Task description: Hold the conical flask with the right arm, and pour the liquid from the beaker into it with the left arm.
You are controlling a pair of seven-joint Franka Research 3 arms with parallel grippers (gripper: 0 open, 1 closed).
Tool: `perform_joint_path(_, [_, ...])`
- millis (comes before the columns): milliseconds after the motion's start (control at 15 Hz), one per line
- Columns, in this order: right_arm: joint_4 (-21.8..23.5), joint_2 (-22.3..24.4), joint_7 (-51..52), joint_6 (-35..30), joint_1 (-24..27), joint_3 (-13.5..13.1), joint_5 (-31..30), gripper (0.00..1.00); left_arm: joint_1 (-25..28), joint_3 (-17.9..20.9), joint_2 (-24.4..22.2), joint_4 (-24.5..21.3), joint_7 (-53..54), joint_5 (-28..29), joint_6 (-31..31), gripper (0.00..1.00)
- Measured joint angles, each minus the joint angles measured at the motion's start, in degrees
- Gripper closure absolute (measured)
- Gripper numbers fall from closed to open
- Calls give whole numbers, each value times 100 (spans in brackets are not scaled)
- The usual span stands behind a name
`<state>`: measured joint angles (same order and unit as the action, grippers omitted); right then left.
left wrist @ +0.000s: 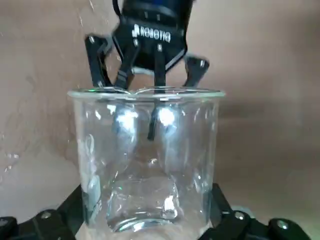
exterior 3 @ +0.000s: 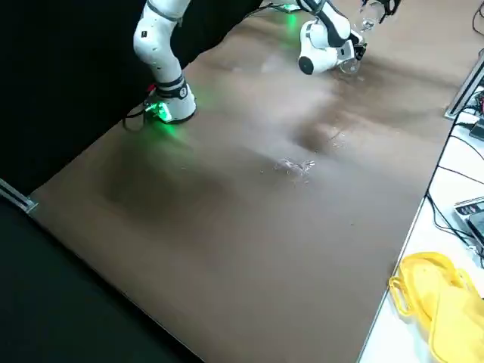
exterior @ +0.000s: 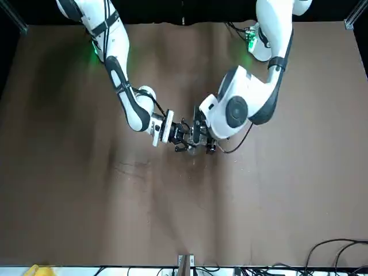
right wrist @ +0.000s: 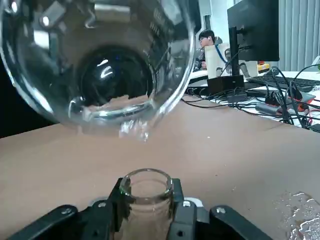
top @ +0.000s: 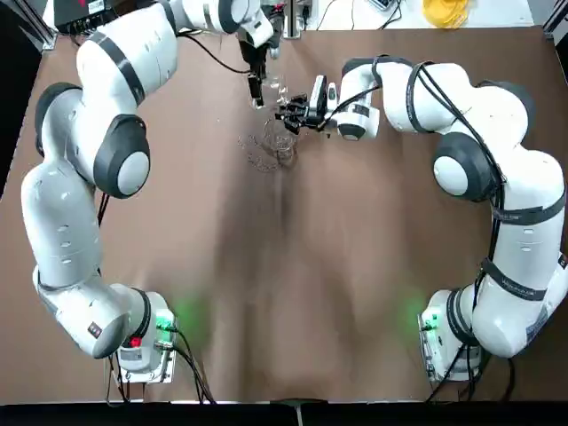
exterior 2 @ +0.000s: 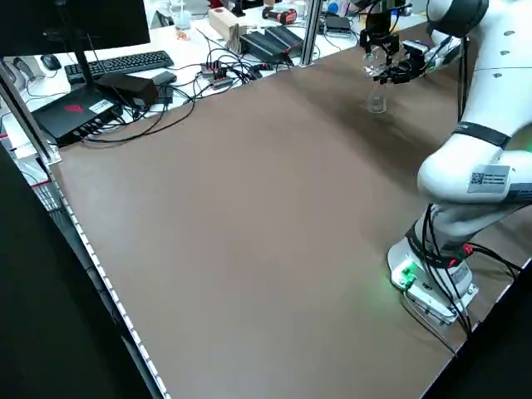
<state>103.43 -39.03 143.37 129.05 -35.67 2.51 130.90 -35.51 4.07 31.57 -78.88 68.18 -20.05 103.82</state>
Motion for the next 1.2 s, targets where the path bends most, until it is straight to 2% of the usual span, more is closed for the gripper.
perform_joint_path(133, [0,0,0,0,0,0,0,61,206,-31,-16,21,358,-649,0,2])
perform_joint_path(333, [0,0,1,2,0,-4,0,61,612,-164,-75,29,893,-1292,-1,2])
perform_joint_path(667, [-5,0,0,3,88,-94,48,61,1830,-940,-143,25,1722,-2061,-31,2])
perform_joint_path(733, [-18,1,-1,3,220,-105,63,61,2377,-1281,-142,-39,2076,-2467,-47,2])
perform_joint_path(800, [-18,1,-2,5,310,-109,65,61,2615,-1381,-138,-99,2318,-2723,-59,2])
perform_joint_path(1000, [-13,0,-2,15,705,-133,49,61,3166,-1440,-68,-268,3101,-3349,-408,2])
perform_joint_path(1200, [79,0,59,200,1162,-145,-339,61,3689,-1443,182,-407,3920,-3894,-903,2])
